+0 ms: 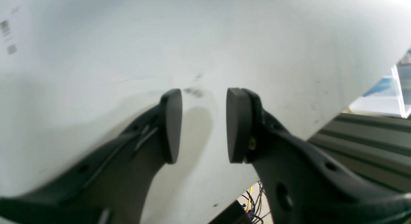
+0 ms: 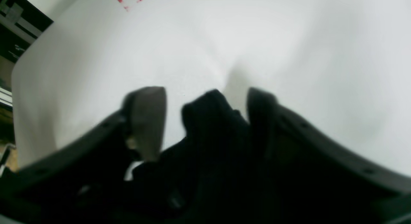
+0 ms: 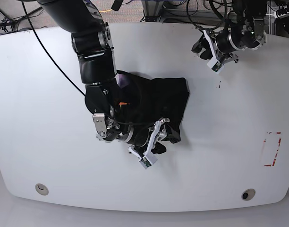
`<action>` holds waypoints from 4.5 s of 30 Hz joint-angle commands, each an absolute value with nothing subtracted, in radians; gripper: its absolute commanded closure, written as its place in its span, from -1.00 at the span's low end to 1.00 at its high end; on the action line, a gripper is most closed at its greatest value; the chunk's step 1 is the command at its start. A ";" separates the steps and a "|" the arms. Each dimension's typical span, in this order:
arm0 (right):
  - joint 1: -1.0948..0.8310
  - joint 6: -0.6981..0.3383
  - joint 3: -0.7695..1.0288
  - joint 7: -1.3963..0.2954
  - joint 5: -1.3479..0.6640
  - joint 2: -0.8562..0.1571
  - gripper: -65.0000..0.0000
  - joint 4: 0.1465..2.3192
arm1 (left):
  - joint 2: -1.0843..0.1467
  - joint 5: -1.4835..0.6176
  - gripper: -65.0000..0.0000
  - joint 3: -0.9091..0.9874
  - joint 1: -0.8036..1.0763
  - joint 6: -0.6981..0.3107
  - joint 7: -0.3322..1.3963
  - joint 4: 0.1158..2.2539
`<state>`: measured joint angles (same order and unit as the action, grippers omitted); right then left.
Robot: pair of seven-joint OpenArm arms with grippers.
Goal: Fold the T-shirt properly
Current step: 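Grasp opposite sides of the black bundle with both grippers, then lift and rotate the bundle with both grippers, bringing grippers together, then release the bundle with the right gripper and regrasp it with the left gripper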
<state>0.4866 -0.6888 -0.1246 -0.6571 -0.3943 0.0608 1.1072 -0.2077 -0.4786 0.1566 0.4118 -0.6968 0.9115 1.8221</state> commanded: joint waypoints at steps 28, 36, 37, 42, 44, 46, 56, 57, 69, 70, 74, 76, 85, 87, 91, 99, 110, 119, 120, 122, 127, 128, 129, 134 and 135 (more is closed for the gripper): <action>0.315 -0.698 0.059 -0.792 -0.417 -0.199 0.40 1.334 | -0.061 -0.492 0.33 -0.117 -0.016 -0.582 0.894 1.649; 0.407 -0.698 -0.038 -0.611 -0.415 -0.202 0.41 1.069 | -0.064 -0.461 0.33 -0.119 -0.110 -0.582 0.872 1.465; 0.415 -0.698 -0.053 -0.588 -0.415 -0.208 0.41 1.043 | -0.067 -0.443 0.33 -0.119 -0.117 -0.584 0.860 1.448; 0.424 -0.698 -0.102 -0.507 -0.415 -0.242 0.41 0.951 | -0.074 -0.355 0.33 -0.120 -0.140 -0.587 0.788 1.359; 0.424 -0.698 -0.113 -0.490 -0.415 -0.243 0.41 0.940 | -0.084 -0.317 0.32 -0.120 -0.159 -0.588 0.779 1.333; 0.423 -0.698 -0.116 -0.481 -0.415 -0.243 0.41 0.938 | -0.102 -0.297 0.32 -0.120 -0.173 -0.590 0.774 1.303; 0.357 -0.698 -0.116 -0.539 -0.418 -0.257 0.42 1.024 | -0.165 -0.289 0.32 -0.116 -0.237 -0.591 0.771 1.242; 0.337 -0.698 -0.116 -0.558 -0.421 -0.252 0.42 1.056 | -0.165 -0.288 0.32 -0.114 -0.246 -0.591 0.771 1.234; 0.097 -0.698 -0.122 -0.802 -0.415 -0.166 0.42 1.500 | -0.229 -0.294 0.32 -0.111 -0.328 -0.591 0.773 1.242; 0.087 -0.698 -0.133 -0.819 -0.415 -0.156 0.42 1.520 | -0.236 -0.294 0.33 -0.111 -0.329 -0.591 0.773 1.251; 0.073 -0.698 -0.165 -0.872 -0.423 -0.142 0.42 1.609 | -0.242 -0.294 0.33 -0.110 -0.323 -0.591 0.777 1.337; 0.067 -0.698 -0.176 -0.888 -0.424 -0.140 0.42 1.662 | -0.242 -0.294 0.33 -0.110 -0.302 -0.591 0.779 1.399; 0.099 -0.698 -0.120 -0.944 -0.426 -0.102 0.41 1.753 | -0.220 -0.294 0.33 -0.093 -0.171 -0.591 0.779 1.644; 0.110 -0.698 -0.120 -0.975 -0.450 -0.077 0.41 1.755 | -0.193 -0.289 0.33 -0.091 -0.133 -0.591 0.779 1.685; 0.113 -0.698 -0.122 -0.984 -0.568 -0.056 0.41 1.724 | -0.162 -0.288 0.33 -0.091 -0.076 -0.591 0.779 1.710; 0.157 -0.698 -0.125 -0.960 -0.615 0.001 0.41 1.560 | -0.154 -0.286 0.33 -0.091 0.004 -0.590 0.776 1.702; 0.208 -0.698 -0.124 -0.885 -0.578 -0.107 0.42 1.392 | -0.150 -0.286 0.33 -0.090 -0.018 -0.590 0.771 1.474; 0.199 -0.698 -0.120 -0.885 -0.578 -0.231 0.42 1.426 | -0.176 -0.294 0.33 -0.091 -0.035 -0.590 0.771 1.434; 0.196 -0.698 -0.120 -0.885 -0.578 -0.240 0.42 1.440 | -0.177 -0.294 0.33 -0.091 -0.031 -0.590 0.773 1.458; 0.189 -0.698 -0.119 -0.886 -0.578 -0.260 0.42 1.495 | -0.179 -0.294 0.33 -0.085 -0.028 -0.590 0.777 1.540; 0.156 -0.698 -0.119 -0.889 -0.579 -0.285 0.42 1.610 | -0.179 -0.291 0.32 -0.073 -0.015 -0.590 0.779 1.698; 0.151 -0.698 -0.119 -0.889 -0.578 -0.285 0.42 1.626 | -0.176 -0.288 0.32 -0.065 -0.015 -0.588 0.779 1.721; 0.147 -0.698 -0.119 -0.889 -0.578 -0.285 0.42 1.643 | -0.173 -0.286 0.32 -0.058 -0.015 -0.587 0.779 1.745; 0.125 -0.698 -0.119 -0.891 -0.573 -0.283 0.42 1.653 | -0.119 -0.269 0.29 -0.047 -0.058 -0.530 0.777 1.770; 0.122 -0.698 -0.119 -0.891 -0.573 -0.283 0.42 1.653 | -0.111 -0.259 0.26 -0.050 -0.067 -0.504 0.777 1.767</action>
